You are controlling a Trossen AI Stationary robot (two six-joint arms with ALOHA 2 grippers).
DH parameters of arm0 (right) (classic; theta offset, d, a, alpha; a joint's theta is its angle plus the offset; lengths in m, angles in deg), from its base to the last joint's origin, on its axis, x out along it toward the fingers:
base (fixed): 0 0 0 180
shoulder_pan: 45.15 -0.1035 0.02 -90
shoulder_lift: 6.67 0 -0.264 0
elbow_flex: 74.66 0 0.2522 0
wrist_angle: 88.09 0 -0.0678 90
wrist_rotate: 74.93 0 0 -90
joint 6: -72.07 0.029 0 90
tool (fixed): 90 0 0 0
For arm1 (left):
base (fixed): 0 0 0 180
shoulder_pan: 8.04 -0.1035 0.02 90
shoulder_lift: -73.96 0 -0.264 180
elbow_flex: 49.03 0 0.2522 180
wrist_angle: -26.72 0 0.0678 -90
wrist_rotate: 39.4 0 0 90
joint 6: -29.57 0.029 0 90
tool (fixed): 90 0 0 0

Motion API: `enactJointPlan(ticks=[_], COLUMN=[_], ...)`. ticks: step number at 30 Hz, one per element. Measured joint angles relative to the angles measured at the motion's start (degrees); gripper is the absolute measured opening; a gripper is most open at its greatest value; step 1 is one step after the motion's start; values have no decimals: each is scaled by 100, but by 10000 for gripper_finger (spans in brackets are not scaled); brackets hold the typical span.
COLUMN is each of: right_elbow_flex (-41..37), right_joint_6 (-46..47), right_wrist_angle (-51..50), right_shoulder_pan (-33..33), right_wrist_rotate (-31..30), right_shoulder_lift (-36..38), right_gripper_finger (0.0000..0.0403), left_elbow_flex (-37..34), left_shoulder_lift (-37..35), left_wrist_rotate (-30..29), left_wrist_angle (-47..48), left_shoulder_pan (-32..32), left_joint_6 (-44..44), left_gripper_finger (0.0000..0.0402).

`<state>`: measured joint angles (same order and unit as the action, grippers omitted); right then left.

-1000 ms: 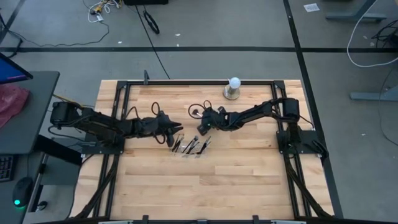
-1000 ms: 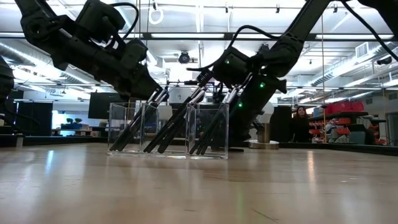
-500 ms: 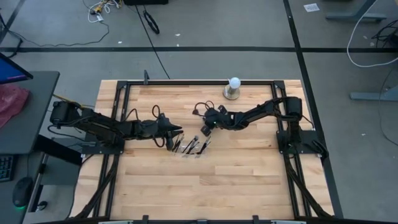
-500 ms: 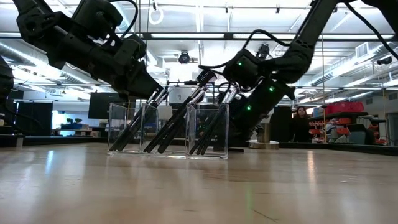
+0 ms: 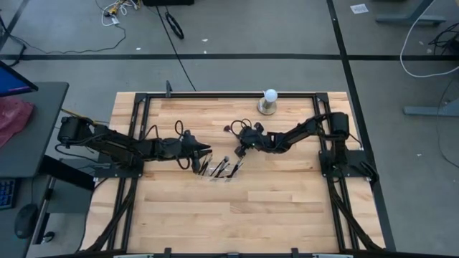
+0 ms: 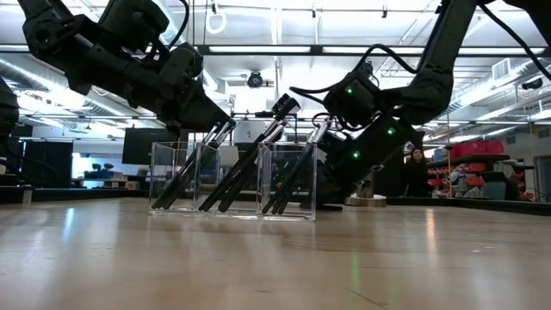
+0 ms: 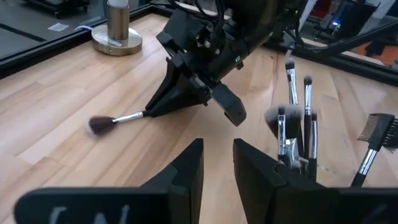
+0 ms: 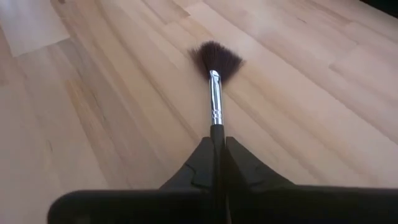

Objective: Put items in baskets/containers
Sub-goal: Put the highlighter brush into the transparent organizer

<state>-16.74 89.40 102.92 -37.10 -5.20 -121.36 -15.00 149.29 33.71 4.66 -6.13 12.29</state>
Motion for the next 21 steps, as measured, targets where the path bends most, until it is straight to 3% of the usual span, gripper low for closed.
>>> enactJointPlan(ticks=[6, 13, 21], right_elbow_flex=[-162, -1458, -2447], right_joint_6=[452, 1423, 2269], right_wrist_angle=[49, 897, 1355], right_shoulder_pan=[-341, -893, -2172], right_wrist_rotate=[-445, -772, -1566], right_shoulder_lift=[102, 962, 1968], right_gripper_finger=[13, 11, 10], left_elbow_flex=[0, 0, 0], left_shoulder_lift=[-2, -7, -9], left_wrist_rotate=[0, 0, 2], left_wrist_angle=[6, -1, -622], left_shoulder_pan=[97, 331, 558], left_joint_6=[0, 14, 323], left_gripper_finger=[87, 87, 87])
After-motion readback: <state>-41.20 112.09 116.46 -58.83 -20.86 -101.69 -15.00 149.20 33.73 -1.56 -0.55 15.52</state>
